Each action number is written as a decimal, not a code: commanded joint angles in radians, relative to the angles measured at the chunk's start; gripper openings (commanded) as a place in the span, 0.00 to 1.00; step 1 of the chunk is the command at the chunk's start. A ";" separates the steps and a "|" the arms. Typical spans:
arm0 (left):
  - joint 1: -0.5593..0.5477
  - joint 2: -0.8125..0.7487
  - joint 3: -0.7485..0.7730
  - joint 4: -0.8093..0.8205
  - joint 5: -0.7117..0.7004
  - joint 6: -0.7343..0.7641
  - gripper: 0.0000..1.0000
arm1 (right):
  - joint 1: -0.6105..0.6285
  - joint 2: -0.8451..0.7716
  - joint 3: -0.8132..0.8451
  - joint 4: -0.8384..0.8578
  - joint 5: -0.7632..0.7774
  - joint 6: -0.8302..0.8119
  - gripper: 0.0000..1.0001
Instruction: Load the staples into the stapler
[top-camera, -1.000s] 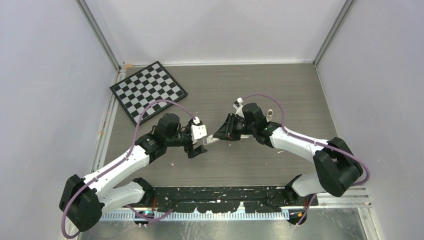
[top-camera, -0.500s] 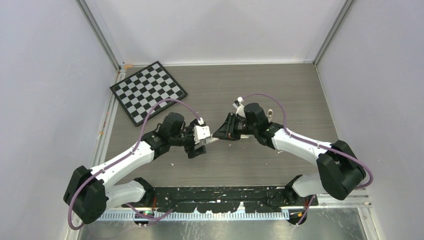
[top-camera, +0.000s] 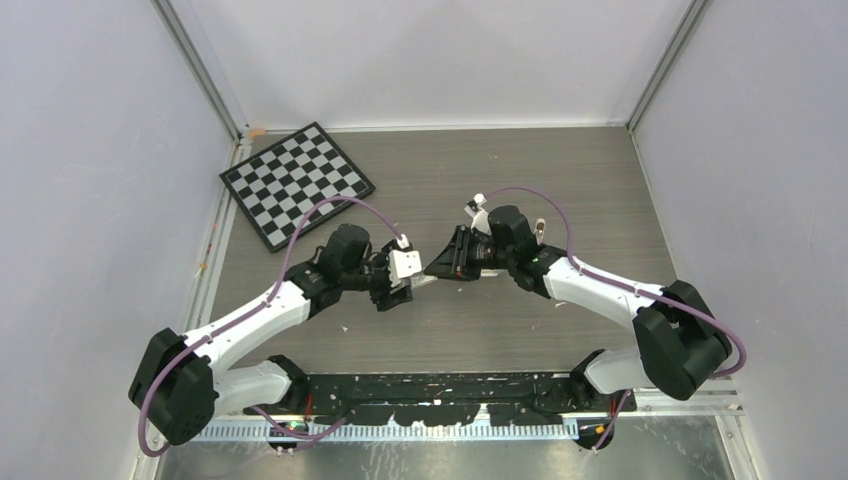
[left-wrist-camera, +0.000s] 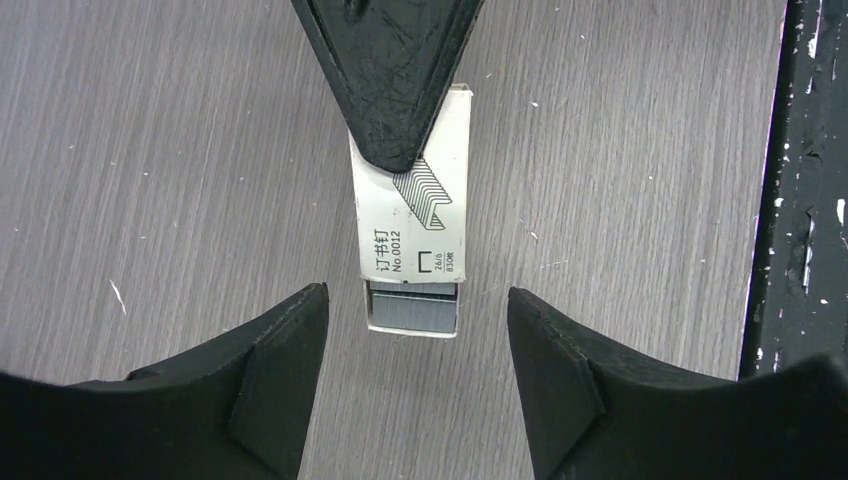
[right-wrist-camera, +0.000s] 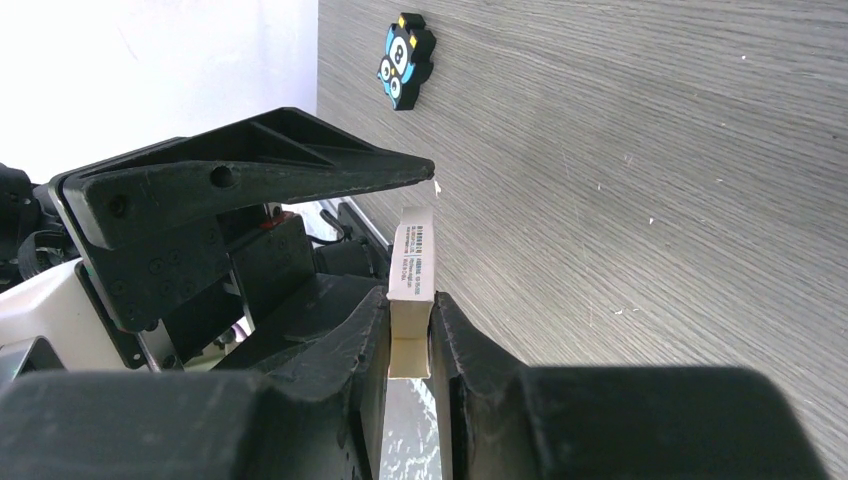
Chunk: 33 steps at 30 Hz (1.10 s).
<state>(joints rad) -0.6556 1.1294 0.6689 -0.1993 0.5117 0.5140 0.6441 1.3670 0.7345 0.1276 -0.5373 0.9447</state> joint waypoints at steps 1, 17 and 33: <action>-0.004 -0.018 0.001 0.065 0.004 0.025 0.65 | 0.001 -0.033 -0.007 0.055 -0.019 -0.001 0.26; -0.004 -0.016 -0.006 0.067 -0.010 0.010 0.38 | -0.001 -0.047 -0.014 0.046 -0.021 -0.004 0.26; -0.005 -0.013 -0.032 -0.006 -0.083 0.084 0.31 | -0.070 -0.134 -0.060 -0.090 -0.011 -0.078 0.26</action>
<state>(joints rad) -0.6594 1.1294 0.6487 -0.1867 0.4683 0.5587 0.6029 1.2926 0.6857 0.0998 -0.5426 0.9203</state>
